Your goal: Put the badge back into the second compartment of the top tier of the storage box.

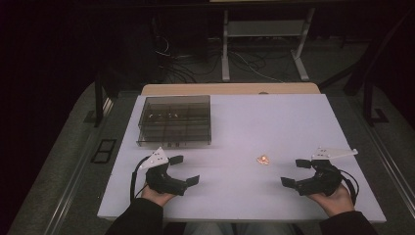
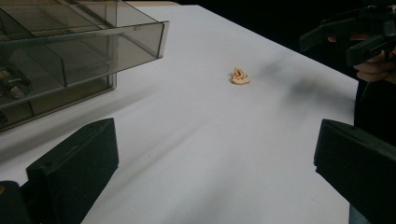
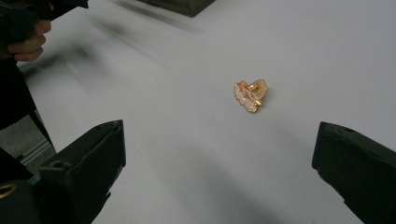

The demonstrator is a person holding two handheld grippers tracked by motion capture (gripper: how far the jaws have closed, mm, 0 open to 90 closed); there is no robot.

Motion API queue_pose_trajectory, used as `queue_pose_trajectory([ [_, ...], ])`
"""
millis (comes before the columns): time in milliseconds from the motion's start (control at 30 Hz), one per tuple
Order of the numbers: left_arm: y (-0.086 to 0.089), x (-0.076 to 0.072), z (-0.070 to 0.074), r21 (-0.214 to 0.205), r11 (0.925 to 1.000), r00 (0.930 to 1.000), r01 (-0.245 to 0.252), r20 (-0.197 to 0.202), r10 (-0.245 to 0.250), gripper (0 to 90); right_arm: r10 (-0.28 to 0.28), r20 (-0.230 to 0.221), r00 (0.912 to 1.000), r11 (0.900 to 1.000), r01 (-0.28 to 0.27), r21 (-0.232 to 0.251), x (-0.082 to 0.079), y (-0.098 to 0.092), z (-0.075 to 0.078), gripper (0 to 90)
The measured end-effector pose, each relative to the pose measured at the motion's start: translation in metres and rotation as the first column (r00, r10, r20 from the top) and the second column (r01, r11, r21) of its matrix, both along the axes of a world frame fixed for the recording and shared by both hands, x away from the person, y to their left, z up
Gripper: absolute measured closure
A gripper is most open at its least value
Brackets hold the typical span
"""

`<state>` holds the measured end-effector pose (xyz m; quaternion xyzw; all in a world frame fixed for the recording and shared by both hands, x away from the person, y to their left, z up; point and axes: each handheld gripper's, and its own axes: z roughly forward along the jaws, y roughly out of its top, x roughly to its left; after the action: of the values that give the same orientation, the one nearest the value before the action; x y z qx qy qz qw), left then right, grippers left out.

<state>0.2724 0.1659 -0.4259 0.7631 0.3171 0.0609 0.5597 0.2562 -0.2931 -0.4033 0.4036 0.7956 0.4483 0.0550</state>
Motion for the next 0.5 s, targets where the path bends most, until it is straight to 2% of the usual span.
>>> queue_pose_trajectory([
  [233, -0.001, 0.001, 0.0, -0.013, 0.9999, 1.0, -0.004, -0.001, 0.003, 0.0, 0.013, -0.001, 0.9999, 0.9999, -0.013, -0.008, 0.004, 0.002, 0.005, 2.0],
  [500, -0.003, 0.002, 0.0, -0.008, 1.0, 1.0, 0.001, 0.006, -0.001, 0.0, 0.031, -0.011, 0.9995, 0.9992, -0.032, -0.023, 0.009, 0.007, 0.01, 2.0],
])
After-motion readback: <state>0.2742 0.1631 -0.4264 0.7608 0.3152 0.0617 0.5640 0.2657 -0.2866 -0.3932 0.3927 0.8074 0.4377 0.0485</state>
